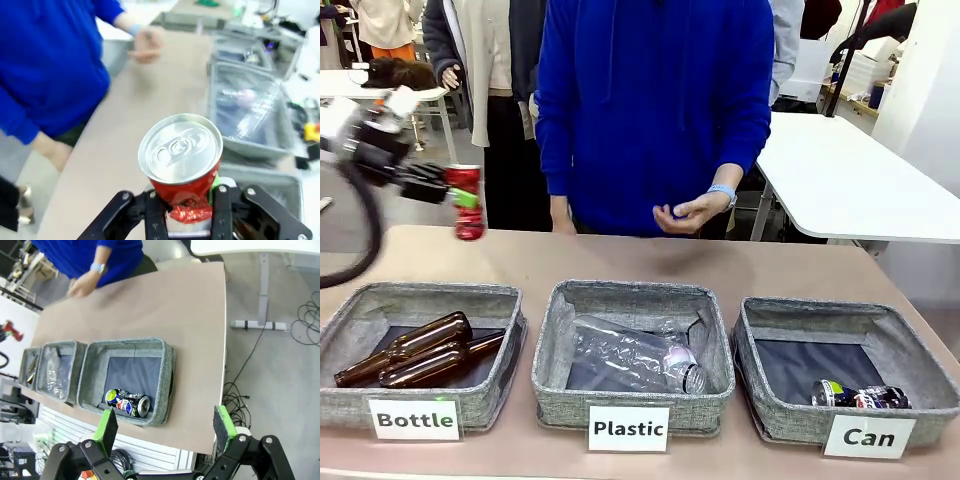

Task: Sort the can waste into the basket.
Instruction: Pick up the can waste from the table and place it in the right Fabric basket.

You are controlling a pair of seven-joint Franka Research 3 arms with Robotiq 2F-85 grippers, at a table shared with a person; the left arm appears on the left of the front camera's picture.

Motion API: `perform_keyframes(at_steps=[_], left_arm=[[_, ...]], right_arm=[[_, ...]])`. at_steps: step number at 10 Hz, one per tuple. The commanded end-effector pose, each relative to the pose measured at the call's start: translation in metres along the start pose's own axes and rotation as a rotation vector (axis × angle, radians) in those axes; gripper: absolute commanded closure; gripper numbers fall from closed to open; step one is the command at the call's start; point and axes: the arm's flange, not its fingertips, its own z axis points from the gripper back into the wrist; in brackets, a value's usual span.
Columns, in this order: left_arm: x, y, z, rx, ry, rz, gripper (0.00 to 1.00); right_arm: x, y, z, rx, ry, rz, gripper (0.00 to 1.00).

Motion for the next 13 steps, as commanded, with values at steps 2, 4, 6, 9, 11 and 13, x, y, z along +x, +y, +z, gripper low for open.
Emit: perform_keyframes(at_steps=[2,4,6,9,11,13], left_arm=[[-0.015,-0.087,0.061,-0.097,0.14,-0.052,1.0],[-0.024,-0.132,0.059,-0.115,0.171,-0.134,1.0],[-0.021,-0.116,0.075,-0.135,0.166,-0.066,1.0],[-0.021,-0.116,0.075,-0.135,0.166,-0.066,1.0],[0.004,-0.144,0.025,-0.219,0.106,-0.199,0.74],[0.077,-0.16,-0.044,-0.392,0.141,-0.337,0.74]], right_arm=[[0.003,0.002,0.0,-0.023,0.004,-0.022,0.0],[0.003,0.002,0.0,-0.023,0.004,-0.022,0.0],[0.003,0.002,0.0,-0.023,0.004,-0.022,0.0],[0.003,0.002,0.0,-0.023,0.004,-0.022,0.0],[0.0,0.0,0.0,0.0,-0.001,0.002,0.0],[0.004,0.02,0.001,0.107,0.107,0.055,0.0]])
